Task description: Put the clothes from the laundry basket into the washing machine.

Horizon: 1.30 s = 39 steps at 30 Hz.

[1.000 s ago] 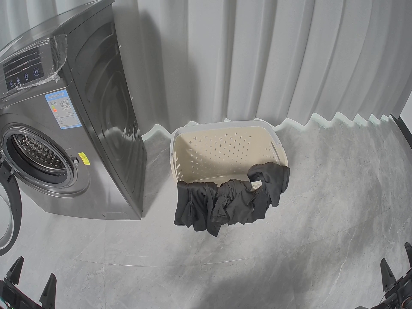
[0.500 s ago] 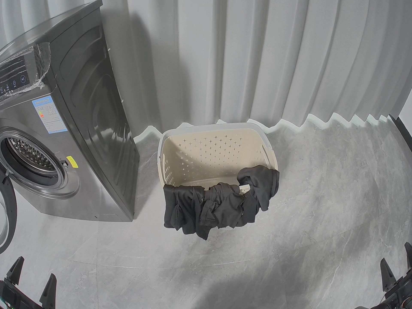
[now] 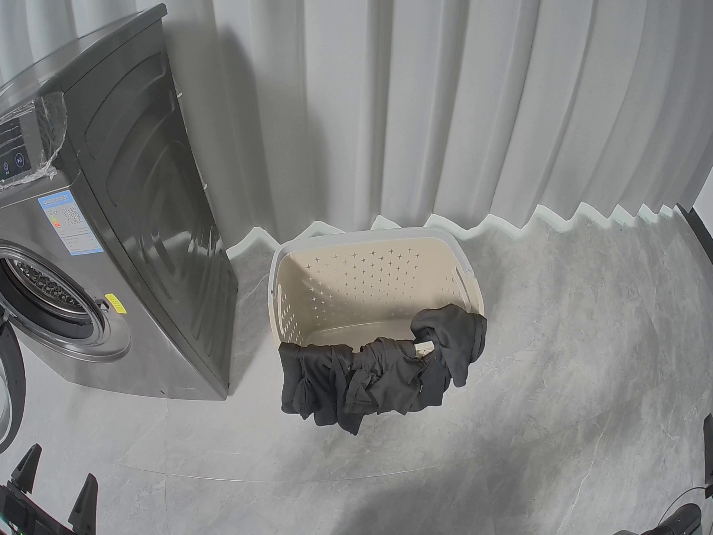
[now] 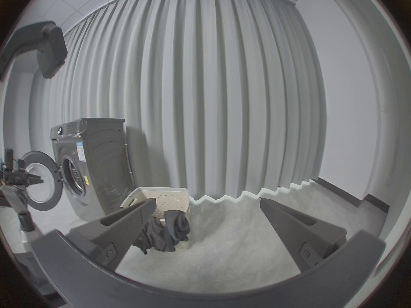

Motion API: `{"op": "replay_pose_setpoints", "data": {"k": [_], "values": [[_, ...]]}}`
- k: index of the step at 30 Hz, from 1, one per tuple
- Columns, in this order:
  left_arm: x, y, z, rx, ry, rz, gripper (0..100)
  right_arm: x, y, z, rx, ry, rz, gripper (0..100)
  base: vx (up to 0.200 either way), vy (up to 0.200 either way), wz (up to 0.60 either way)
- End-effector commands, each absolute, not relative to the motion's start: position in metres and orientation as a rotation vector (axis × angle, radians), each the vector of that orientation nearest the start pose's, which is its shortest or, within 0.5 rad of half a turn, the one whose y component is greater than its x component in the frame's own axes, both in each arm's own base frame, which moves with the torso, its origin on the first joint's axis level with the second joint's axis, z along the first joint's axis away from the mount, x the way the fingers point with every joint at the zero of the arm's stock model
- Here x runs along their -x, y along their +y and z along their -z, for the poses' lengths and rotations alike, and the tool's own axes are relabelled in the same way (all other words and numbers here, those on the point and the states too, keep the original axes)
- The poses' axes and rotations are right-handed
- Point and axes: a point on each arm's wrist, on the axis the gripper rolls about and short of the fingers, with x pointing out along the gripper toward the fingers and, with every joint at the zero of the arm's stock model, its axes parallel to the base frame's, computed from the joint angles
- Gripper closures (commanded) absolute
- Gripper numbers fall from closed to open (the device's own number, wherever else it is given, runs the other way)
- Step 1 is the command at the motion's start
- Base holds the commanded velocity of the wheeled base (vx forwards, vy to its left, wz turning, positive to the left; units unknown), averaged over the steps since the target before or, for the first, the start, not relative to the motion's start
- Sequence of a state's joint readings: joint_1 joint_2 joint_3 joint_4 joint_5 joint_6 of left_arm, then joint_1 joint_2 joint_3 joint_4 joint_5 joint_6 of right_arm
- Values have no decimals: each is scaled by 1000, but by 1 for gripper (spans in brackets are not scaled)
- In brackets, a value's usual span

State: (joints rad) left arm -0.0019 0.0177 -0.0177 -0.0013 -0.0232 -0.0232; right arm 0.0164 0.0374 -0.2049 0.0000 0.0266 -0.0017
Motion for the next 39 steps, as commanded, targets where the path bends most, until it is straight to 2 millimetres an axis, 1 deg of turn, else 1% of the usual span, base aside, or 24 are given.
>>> {"op": "replay_pose_setpoints", "data": {"k": [1,4,5,6,10,11,13,14,17,21,26,27,28,31,32,33,34,36,39], "values": [[23,0,-76,23,-3,26,0,5,2,-150,-50,168,-248,0,0,0,0],[23,0,-76,20,0,23,0,-20,6,-148,-81,335,-285,0,0,0,0],[23,0,-76,20,-1,23,0,-25,8,-148,-82,359,-292,0,0,0,0],[23,0,-76,18,-3,23,0,-38,11,-148,-88,411,-310,0,0,-200,0],[23,0,-76,25,-1,26,0,-71,19,-149,-133,475,-332,0,0,-200,0],[23,0,-76,25,-3,26,0,-74,20,-150,-137,476,-332,0,0,-200,0],[23,0,-76,20,-3,26,0,-97,26,-147,-150,500,-338,0,0,0,0],[23,0,-76,18,-1,26,0,-104,28,-146,-153,511,-339,0,0,0,0],[23,0,-76,15,-1,28,0,-126,35,-134,-146,559,-347,0,0,0,0],[23,0,-76,15,-1,26,0,-145,49,-121,-137,610,-386,0,0,0,0],[23,0,-76,14,-3,28,0,-174,67,-105,-154,652,-412,0,0,0,0],[23,0,-76,14,-3,28,0,-174,67,-105,-154,652,-412,0,0,0,0],[23,-1,-76,14,-1,26,0,-188,75,-96,-148,662,-420,0,0,0,0],[23,-1,-76,14,-1,26,0,-209,87,-77,-133,692,-418,0,0,0,0],[23,-1,-76,14,-1,26,0,-209,87,-77,-133,692,-418,0,0,0,0],[23,0,-76,14,-1,28,0,-222,96,-68,-124,686,-404,0,0,0,0],[23,0,-76,12,-1,26,0,-229,102,-63,-118,677,-405,0,0,0,0],[23,0,-76,14,-1,26,0,-236,112,-55,-120,675,-414,0,0,0,0],[23,0,-76,21,-1,26,0,-241,128,-44,-131,684,-417,0,0,0,0]]}}
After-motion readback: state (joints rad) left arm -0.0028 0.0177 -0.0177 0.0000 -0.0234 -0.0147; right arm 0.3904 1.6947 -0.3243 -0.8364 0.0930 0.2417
